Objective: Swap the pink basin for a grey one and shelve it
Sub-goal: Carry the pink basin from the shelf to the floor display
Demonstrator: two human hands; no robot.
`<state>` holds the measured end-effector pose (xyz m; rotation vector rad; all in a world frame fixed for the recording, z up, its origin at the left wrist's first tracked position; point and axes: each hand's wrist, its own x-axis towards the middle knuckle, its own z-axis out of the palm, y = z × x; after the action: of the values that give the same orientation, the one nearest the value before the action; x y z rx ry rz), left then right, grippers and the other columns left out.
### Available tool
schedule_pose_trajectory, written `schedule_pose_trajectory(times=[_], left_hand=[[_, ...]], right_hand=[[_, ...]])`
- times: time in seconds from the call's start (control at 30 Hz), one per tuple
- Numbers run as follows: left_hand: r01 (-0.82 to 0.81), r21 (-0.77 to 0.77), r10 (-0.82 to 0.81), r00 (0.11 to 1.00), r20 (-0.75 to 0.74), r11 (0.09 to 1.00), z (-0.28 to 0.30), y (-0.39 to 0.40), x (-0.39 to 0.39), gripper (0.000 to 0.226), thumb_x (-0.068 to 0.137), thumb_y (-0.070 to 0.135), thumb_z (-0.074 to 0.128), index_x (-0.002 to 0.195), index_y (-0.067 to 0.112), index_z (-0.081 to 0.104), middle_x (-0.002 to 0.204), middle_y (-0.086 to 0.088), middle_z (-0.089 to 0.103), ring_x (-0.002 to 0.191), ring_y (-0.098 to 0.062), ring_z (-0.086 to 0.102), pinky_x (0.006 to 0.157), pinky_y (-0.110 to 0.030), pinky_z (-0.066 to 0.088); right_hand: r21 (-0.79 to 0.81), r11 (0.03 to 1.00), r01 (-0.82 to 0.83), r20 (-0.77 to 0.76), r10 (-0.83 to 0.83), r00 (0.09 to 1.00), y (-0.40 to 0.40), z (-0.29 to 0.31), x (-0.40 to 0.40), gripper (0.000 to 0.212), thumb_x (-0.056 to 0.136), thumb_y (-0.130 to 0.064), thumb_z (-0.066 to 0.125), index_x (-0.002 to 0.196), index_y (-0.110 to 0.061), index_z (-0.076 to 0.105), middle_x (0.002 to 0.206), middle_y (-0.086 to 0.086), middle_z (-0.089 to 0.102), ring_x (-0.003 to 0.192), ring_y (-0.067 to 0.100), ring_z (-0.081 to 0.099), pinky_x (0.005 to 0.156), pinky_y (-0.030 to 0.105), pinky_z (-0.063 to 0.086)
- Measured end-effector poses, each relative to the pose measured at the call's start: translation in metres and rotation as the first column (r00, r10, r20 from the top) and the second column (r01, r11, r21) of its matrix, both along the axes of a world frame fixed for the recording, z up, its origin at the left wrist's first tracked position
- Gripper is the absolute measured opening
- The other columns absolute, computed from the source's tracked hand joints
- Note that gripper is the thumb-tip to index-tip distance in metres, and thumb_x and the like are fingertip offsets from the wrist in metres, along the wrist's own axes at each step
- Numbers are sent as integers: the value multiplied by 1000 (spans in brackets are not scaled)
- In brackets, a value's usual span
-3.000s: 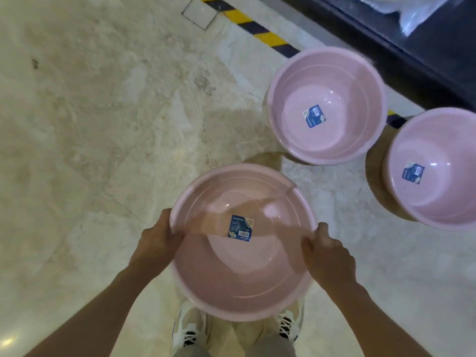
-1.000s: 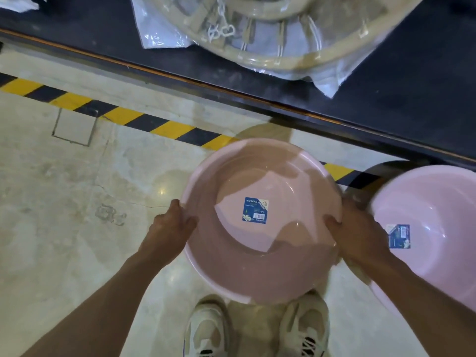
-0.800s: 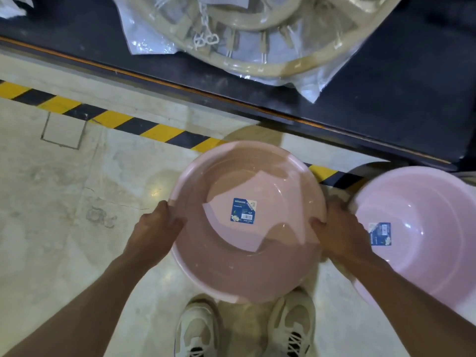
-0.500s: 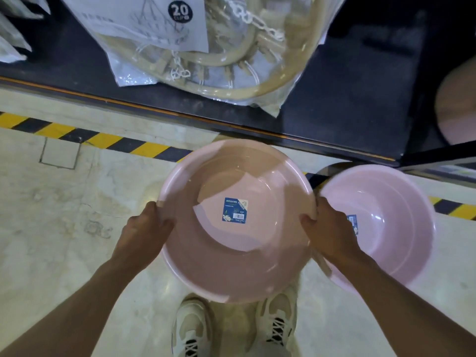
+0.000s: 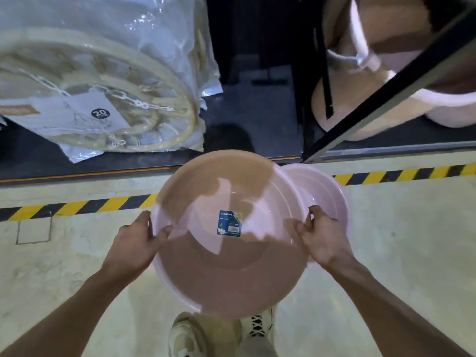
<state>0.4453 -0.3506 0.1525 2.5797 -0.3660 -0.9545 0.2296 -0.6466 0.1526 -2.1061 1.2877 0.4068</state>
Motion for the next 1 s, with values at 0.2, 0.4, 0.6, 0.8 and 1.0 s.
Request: schedule_pose_trajectory(times=[0.2, 0.4, 0.6, 0.8, 1.0], left_hand=[[126, -43, -125, 992, 32, 991, 23, -84, -19, 21, 90, 33, 68, 79, 25, 52, 63, -4, 64, 58, -28, 64, 55, -41, 57], [250, -38, -249, 968, 28, 968, 36, -161, -58, 21, 90, 36, 67, 87, 19, 56, 71, -15, 69, 62, -37, 66, 63, -46, 59], [326, -18, -326, 945, 13, 945, 27, -213, -95, 24, 91, 39, 65, 88, 17, 55, 68, -11, 68, 63, -33, 66, 64, -42, 57], [366, 33, -367, 928, 65, 930, -5, -231, -104, 43, 91, 49, 66, 80, 11, 49, 61, -10, 67, 68, -30, 64, 65, -41, 52], [407, 64, -412, 905, 102, 911, -56, -232, -95, 46, 90, 51, 66, 73, 14, 46, 61, -5, 61, 64, -26, 54, 60, -36, 40]], right_hand=[[-44, 976, 215, 8, -215, 977, -40, 40, -61, 27, 84, -44, 57, 75, -21, 46, 75, 5, 65, 75, 34, 62, 70, 40, 55], [-68, 929, 364, 19, -364, 931, -84, 58, -128, 24, 82, -41, 58, 79, -18, 52, 75, 4, 65, 73, 32, 63, 63, 35, 52], [-64, 902, 427, -6, -428, 904, -112, 45, -182, 24, 84, -43, 58, 82, -20, 51, 74, 1, 65, 67, 26, 60, 57, 32, 42], [-78, 909, 409, -19, -411, 911, -124, 14, -195, 27, 86, -46, 58, 86, -19, 52, 75, 2, 66, 74, 34, 61, 60, 34, 44], [-81, 920, 382, -15, -385, 923, -127, -36, -187, 32, 88, -49, 57, 96, -18, 55, 82, 8, 70, 81, 36, 64, 70, 38, 53]])
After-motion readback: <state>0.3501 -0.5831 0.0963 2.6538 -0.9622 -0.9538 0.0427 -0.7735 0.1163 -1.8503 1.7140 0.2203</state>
